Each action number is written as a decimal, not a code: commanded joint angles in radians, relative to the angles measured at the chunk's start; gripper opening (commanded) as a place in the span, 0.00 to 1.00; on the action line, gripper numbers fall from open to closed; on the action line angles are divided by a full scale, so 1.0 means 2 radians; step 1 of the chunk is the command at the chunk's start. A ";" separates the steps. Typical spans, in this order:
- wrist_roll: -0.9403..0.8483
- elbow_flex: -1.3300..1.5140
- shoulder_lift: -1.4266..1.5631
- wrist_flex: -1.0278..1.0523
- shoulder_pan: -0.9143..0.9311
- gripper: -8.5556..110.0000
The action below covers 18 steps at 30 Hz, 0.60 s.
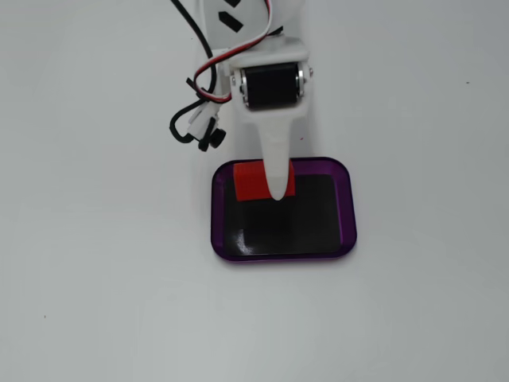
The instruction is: Pick up the cube and place it in the box.
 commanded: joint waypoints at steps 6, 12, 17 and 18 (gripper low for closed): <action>0.008 -0.018 -0.001 -0.008 -0.008 0.07; 0.007 -0.018 -0.001 -0.007 -0.008 0.07; 0.003 -0.018 0.003 -0.004 -0.008 0.08; 0.003 -0.018 0.003 -0.004 -0.008 0.08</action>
